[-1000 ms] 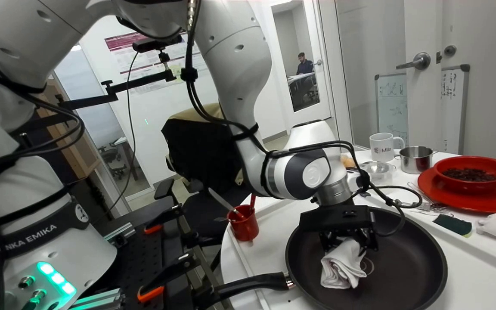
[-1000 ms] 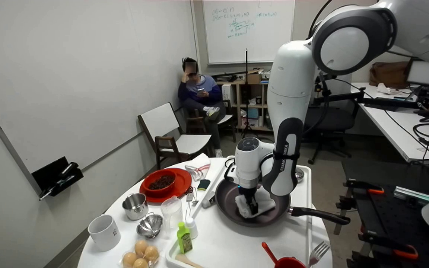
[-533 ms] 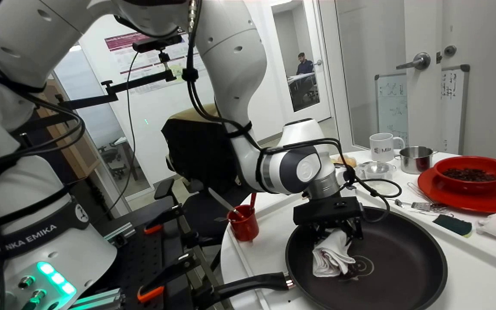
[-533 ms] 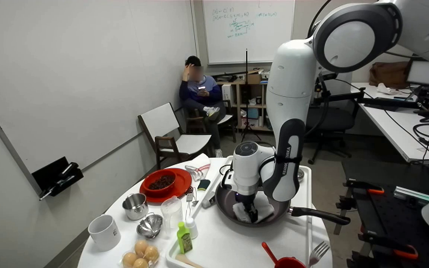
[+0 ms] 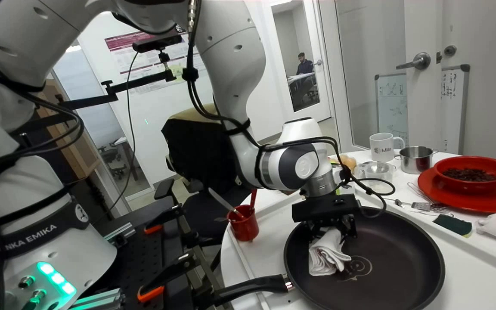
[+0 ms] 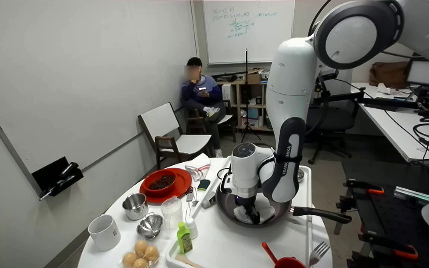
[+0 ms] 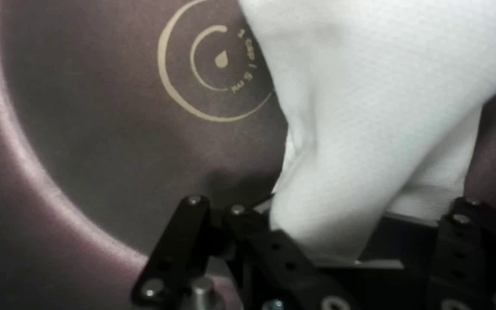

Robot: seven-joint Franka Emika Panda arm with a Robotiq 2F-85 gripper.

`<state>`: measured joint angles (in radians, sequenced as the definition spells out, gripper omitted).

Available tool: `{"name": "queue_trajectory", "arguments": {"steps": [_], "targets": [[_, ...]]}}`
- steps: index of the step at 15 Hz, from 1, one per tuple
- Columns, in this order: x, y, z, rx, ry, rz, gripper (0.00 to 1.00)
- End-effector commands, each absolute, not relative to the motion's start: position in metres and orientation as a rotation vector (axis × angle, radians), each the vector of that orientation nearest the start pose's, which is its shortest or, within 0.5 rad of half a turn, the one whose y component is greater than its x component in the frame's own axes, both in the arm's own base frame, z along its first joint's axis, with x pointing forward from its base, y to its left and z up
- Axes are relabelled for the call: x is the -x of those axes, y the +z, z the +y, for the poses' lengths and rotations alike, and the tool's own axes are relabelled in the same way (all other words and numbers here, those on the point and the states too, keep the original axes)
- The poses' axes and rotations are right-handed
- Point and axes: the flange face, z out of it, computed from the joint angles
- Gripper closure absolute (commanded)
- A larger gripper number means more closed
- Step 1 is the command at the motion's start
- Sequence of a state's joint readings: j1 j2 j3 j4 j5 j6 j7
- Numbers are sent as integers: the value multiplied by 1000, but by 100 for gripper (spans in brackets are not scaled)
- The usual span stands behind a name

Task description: Wipe the black pan with the white cloth

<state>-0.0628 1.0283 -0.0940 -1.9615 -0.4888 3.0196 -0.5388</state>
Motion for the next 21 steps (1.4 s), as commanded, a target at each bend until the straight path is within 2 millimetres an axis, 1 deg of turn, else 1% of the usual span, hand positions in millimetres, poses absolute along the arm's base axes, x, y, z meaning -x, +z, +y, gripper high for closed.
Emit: {"name": "queue_trajectory", "arguments": {"steps": [1, 3, 5, 12, 21], "targets": [[-519, -56, -54, 2838, 178, -1455, 95], [-516, -57, -54, 2777, 230, -1462, 95], [-515, -58, -57, 2752, 267, -1460, 95], [-521, -53, -79, 2810, 296, -1456, 95], [-516, -52, -112, 2877, 364, -1465, 95]]}}
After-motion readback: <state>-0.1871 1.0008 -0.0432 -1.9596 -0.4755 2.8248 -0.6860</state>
